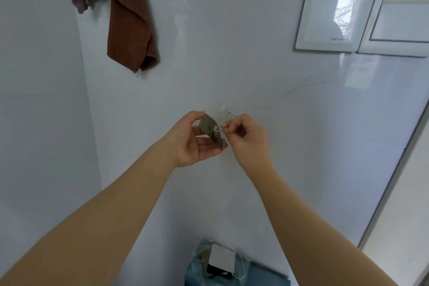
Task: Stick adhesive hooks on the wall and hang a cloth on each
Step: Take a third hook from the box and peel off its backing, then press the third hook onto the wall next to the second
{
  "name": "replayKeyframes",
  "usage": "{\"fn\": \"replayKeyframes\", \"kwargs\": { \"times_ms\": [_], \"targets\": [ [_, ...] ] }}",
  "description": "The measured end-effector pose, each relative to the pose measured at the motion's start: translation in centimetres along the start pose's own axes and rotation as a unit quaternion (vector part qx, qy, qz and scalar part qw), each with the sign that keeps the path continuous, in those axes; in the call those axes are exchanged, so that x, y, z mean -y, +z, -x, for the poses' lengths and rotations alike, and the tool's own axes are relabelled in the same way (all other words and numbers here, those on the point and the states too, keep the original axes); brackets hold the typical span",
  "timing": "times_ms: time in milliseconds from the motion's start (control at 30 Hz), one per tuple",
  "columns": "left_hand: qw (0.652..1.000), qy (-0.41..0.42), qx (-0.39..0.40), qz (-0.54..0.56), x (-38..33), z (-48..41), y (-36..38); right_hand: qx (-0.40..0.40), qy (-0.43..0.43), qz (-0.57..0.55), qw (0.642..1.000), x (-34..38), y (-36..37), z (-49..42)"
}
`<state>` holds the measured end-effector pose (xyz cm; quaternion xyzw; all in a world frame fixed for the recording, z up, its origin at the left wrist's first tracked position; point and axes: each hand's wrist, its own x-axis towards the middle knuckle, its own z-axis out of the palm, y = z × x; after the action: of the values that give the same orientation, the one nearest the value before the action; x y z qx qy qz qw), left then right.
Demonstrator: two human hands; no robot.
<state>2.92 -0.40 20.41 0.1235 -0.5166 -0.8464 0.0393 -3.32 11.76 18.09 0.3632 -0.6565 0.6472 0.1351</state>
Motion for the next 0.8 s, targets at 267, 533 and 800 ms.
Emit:
{"fn": "replayKeyframes", "kwargs": {
  "times_ms": [267, 533, 800],
  "targets": [
    [0.996, 0.013, -0.008, -0.09, -1.0, 0.3, 0.2, -0.011, 0.0, -0.02, 1.0, 0.2, 0.0, 0.4],
    [0.959, 0.038, -0.037, -0.278, -3.1, 1.1, 0.9, 0.012, 0.04, 0.006, 0.999, -0.4, -0.4, 0.2],
    [0.833, 0.095, -0.057, -0.541, -5.8, 1.6, 1.8, -0.008, 0.074, -0.005, 0.997, 2.0, -0.9, -1.6]
  ]
}}
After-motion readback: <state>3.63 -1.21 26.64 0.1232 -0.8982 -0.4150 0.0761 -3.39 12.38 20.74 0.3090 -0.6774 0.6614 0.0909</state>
